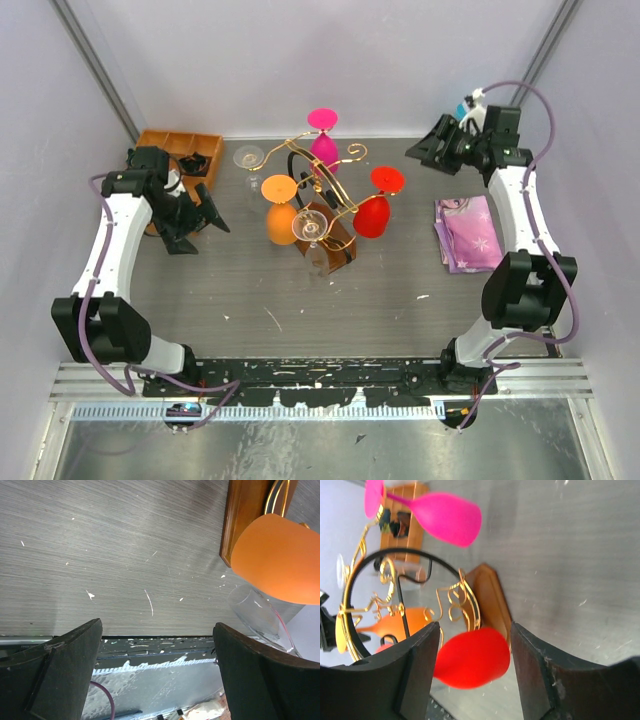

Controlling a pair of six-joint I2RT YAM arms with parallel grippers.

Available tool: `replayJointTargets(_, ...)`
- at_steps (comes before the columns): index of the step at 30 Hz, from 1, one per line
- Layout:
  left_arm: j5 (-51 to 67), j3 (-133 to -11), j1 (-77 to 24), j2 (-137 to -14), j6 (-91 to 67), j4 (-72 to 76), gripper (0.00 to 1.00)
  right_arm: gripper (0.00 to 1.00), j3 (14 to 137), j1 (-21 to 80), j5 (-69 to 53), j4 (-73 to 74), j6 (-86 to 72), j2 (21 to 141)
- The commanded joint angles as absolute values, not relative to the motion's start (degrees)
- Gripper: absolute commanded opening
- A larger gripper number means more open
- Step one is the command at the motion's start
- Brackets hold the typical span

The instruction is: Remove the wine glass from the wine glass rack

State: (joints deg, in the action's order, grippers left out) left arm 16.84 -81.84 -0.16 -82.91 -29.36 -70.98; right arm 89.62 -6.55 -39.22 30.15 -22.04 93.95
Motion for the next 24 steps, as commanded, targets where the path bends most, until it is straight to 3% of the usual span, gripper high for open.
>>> replayJointTargets(1, 18.01, -81.37, -0.27, -80.68, -28.56, -71.84, 0.99, 0.63, 85.53, -6.03, -48.22, 27.61, -25.45, 88.04)
replayJointTargets(24, 18.07, -79.82, -0.26, -78.34, -28.08, -72.21, 0.99, 0.55, 83.26, -2.39, -54.27, 24.82, -26.50, 85.57)
